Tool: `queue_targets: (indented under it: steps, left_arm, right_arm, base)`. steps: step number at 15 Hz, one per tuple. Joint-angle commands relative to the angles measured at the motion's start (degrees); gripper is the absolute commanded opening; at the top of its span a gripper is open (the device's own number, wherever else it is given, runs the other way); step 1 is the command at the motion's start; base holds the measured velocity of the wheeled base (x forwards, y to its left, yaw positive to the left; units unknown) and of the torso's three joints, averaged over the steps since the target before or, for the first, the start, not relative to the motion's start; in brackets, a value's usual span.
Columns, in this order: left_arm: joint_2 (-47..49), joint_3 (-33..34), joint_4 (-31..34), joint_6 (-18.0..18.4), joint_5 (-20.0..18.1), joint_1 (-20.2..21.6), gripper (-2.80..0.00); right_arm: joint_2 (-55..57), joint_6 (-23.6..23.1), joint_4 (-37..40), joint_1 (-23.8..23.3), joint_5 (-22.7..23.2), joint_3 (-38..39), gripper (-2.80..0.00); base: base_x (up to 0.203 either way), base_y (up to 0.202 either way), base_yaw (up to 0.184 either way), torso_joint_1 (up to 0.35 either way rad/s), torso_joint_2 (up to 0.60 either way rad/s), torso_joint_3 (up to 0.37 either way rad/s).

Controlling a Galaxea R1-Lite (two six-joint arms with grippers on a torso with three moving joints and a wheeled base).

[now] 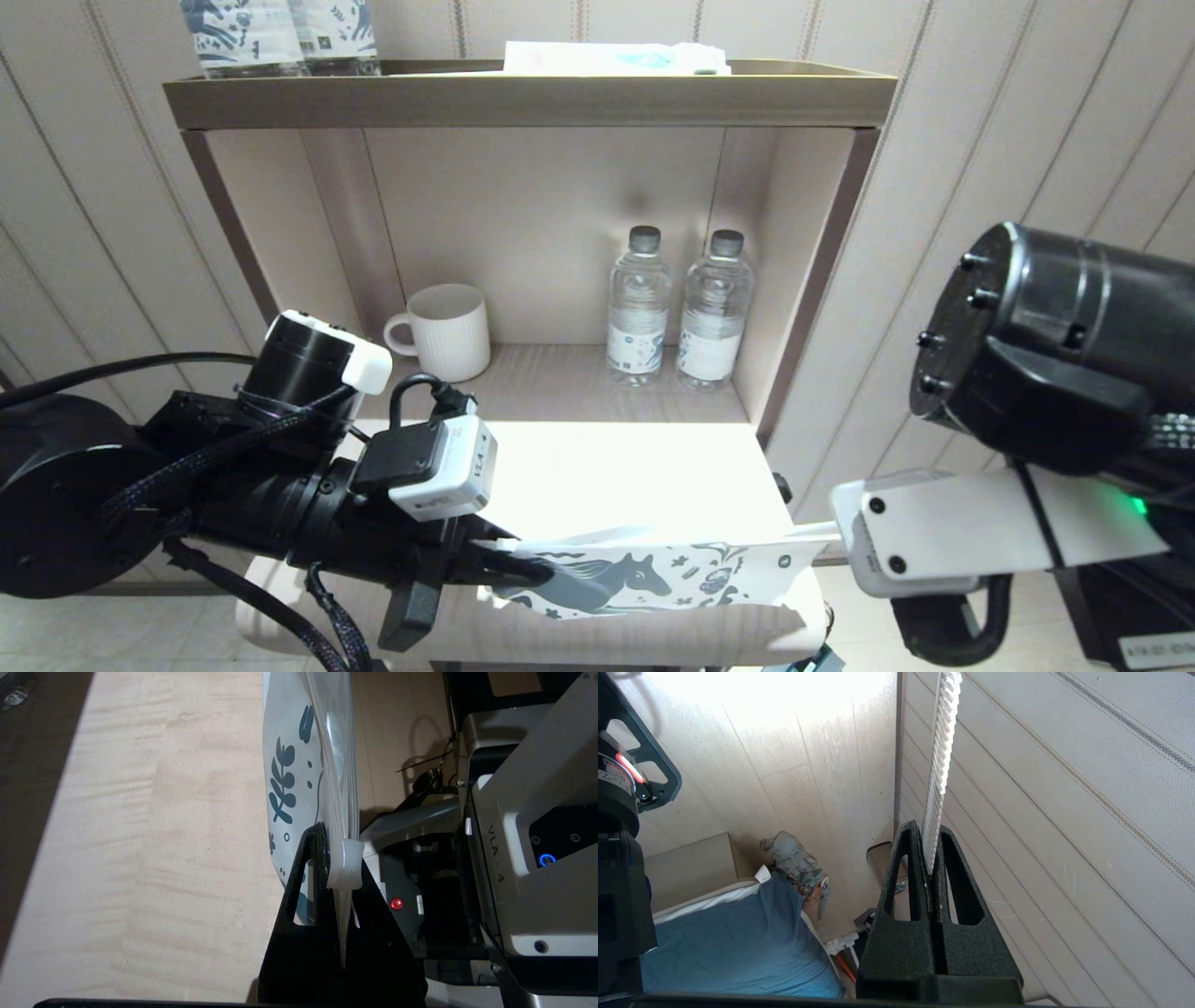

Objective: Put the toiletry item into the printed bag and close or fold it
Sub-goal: Place the comb into the storage bag

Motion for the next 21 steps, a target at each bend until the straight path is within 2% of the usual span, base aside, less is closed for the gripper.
queue_targets:
  steps: [1, 21]
  left_arm:
    - [-0.11, -0.04, -0.02, 0.25, -0.28, 0.01, -2.8]
    - [0.23, -0.39, -0.11, 0.17, -0.36, 0.36, -2.8]
  right_arm:
    - [-0.19, -0.23, 2.69, 0.03, -0.17, -0.33, -2.8]
    - [-0.11, -0.14, 2.69, 0.03, -0.17, -0.95, -2.8]
  base:
    - [0.0, 0.0, 0.0, 0.0, 0.0, 0.0]
    - [0.0, 0.0, 0.0, 0.0, 0.0, 0.0]
